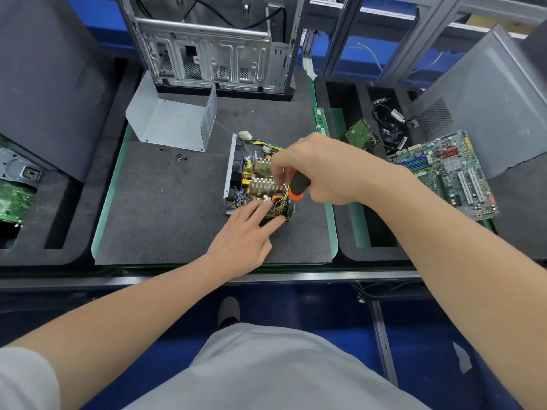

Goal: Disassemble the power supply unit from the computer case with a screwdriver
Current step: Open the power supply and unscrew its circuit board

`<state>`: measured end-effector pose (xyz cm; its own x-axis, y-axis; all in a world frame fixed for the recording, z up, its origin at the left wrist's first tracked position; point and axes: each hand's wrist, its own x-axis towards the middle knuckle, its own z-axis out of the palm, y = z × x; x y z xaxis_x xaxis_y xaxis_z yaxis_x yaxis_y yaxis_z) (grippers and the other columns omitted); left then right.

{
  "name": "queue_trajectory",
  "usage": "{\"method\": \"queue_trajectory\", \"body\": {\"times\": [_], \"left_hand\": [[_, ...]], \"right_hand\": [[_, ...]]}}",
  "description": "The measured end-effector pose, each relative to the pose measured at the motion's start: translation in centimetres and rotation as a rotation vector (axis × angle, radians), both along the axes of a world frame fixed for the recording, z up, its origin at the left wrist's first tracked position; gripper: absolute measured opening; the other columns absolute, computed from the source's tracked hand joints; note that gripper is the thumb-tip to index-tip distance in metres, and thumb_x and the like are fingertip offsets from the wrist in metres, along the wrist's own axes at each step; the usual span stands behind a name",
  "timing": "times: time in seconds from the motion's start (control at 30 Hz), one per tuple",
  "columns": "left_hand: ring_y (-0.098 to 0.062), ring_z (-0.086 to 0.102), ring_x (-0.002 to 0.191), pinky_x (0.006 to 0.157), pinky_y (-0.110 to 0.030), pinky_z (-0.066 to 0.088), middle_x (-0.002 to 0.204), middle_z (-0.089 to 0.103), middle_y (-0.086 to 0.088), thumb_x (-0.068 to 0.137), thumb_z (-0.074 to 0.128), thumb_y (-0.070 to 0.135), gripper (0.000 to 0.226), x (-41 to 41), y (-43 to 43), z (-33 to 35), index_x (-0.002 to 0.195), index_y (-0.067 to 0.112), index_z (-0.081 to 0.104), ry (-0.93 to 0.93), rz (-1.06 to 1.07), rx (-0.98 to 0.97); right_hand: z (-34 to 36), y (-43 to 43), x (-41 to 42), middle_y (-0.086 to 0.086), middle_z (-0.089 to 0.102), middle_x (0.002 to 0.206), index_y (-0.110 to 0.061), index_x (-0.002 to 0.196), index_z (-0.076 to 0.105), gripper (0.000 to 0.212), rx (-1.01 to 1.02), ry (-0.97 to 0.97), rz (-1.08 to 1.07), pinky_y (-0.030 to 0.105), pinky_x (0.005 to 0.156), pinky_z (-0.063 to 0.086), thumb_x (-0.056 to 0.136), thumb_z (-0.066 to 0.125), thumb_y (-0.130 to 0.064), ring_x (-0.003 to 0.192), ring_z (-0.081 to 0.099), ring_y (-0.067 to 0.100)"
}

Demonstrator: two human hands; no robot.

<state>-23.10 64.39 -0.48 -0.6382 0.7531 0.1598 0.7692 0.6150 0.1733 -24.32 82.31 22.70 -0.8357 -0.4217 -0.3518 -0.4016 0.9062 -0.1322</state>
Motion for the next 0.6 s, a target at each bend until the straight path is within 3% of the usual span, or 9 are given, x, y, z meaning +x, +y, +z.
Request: {"method": "queue_trajectory", "body": {"times": [0.1,0.17,0.33,0.6], "left_hand": [[-0.035,0.039,0.140,0.111,-0.048,0.037,0.153,0.042,-0.015,0.096,0.048,0.026,0.049,0.0,0.0,0.0,0.144,0.022,0.051,0.002,-0.003,0.007],[-0.035,0.039,0.140,0.111,-0.048,0.037,0.152,0.042,-0.015,0.095,0.050,0.025,0.049,0.0,0.0,0.0,0.144,0.022,0.051,0.002,-0.004,0.009],[-0.034,0.038,0.141,0.112,-0.047,0.035,0.153,0.044,-0.014,0.097,0.049,0.025,0.048,0.1,-0.1,0.1,0.145,0.023,0.053,-0.007,-0.001,0.027],[-0.033,0.040,0.140,0.114,-0.046,0.033,0.152,0.045,-0.014,0.096,0.050,0.022,0.048,0.0,-0.2,0.0,0.144,0.021,0.057,-0.007,-0.013,0.070]], "right_hand": [[-0.7,-0.3,0.1,-0.001,0.052,0.086,-0.020,0.106,0.058,0.024,0.108,0.105,-0.067,0.045,0.071,0.059,0.085,0.068,-0.027,0.084,0.061,0.028],[-1.1,-0.4,0.0,0.003,0.048,0.082,-0.018,0.098,0.054,0.029,0.150,0.161,-0.141,0.047,0.072,0.059,0.094,0.061,-0.046,0.083,0.062,0.035],[-1.0,-0.4,0.1,-0.003,0.059,0.078,-0.022,0.104,0.065,0.011,-0.044,0.123,-0.144,0.047,0.072,0.060,0.093,0.062,-0.025,0.080,0.063,0.028],[-1.4,0.2,0.4,-0.014,0.054,0.069,-0.020,0.099,0.065,0.008,-0.126,0.180,-0.152,0.045,0.069,0.059,0.092,0.062,-0.020,0.072,0.059,0.022]]}}
